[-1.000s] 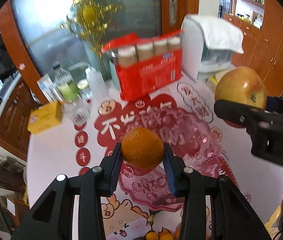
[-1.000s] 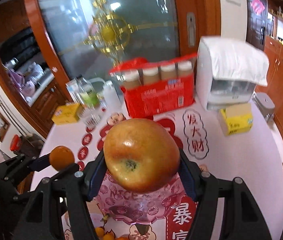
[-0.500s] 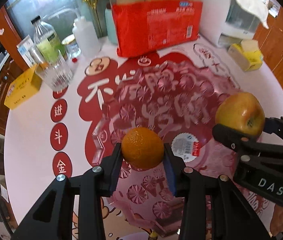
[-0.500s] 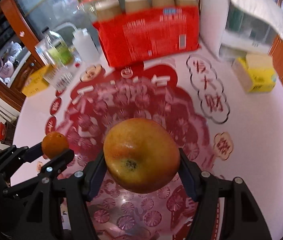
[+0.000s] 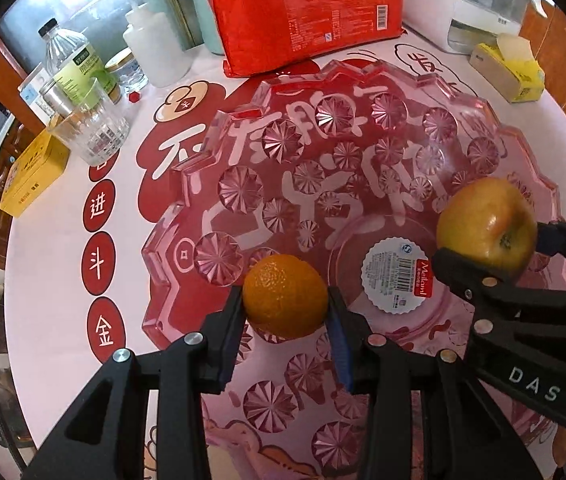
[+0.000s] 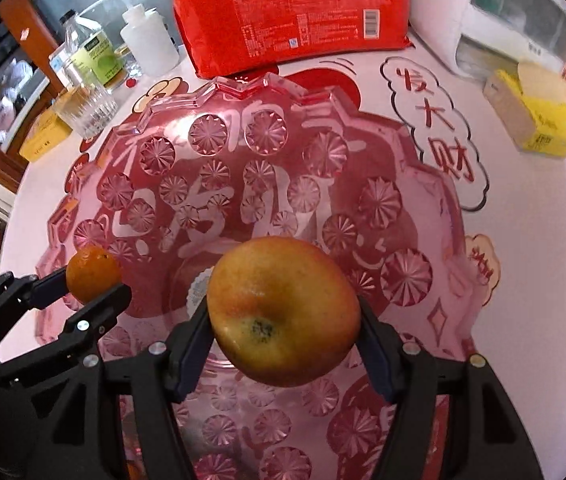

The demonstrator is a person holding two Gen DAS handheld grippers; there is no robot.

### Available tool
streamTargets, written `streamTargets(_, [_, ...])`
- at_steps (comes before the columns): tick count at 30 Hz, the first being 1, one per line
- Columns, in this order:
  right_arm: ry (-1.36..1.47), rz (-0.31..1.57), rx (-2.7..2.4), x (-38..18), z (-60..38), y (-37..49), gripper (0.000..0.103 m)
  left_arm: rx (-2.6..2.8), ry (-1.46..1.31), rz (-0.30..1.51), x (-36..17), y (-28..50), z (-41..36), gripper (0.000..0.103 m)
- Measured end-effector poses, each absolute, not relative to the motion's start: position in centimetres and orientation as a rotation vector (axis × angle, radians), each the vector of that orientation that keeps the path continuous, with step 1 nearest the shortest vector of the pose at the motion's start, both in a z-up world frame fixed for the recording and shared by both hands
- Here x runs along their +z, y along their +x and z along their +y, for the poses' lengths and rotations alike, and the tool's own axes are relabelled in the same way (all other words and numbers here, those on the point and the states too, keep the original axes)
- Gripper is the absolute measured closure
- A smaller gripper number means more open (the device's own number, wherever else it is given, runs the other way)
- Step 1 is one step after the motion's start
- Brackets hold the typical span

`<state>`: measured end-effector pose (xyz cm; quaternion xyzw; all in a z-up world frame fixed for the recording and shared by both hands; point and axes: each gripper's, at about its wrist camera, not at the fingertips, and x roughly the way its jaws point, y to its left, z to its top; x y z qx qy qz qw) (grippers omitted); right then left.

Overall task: Organize fruits
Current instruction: 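Lower the orange into the bowl and open the left tool while the right tool releases the apple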

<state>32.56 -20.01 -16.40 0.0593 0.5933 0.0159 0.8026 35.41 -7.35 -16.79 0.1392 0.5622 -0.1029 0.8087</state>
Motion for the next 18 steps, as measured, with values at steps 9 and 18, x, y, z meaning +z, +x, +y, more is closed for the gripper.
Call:
streamTargets(9, [0.053, 1.243, 0.015, -16.51, -19.91, 32.7, 0.036, -0.223, 0.337, 1.213, -17.1, 35.37, -7.93, 0.064])
streamTargets(18, [0.023, 1.233, 0.04, -16.51, -19.83, 32.42, 0.035, -0.218, 0.38, 1.196, -16.52, 34.69, -7.95, 0.053])
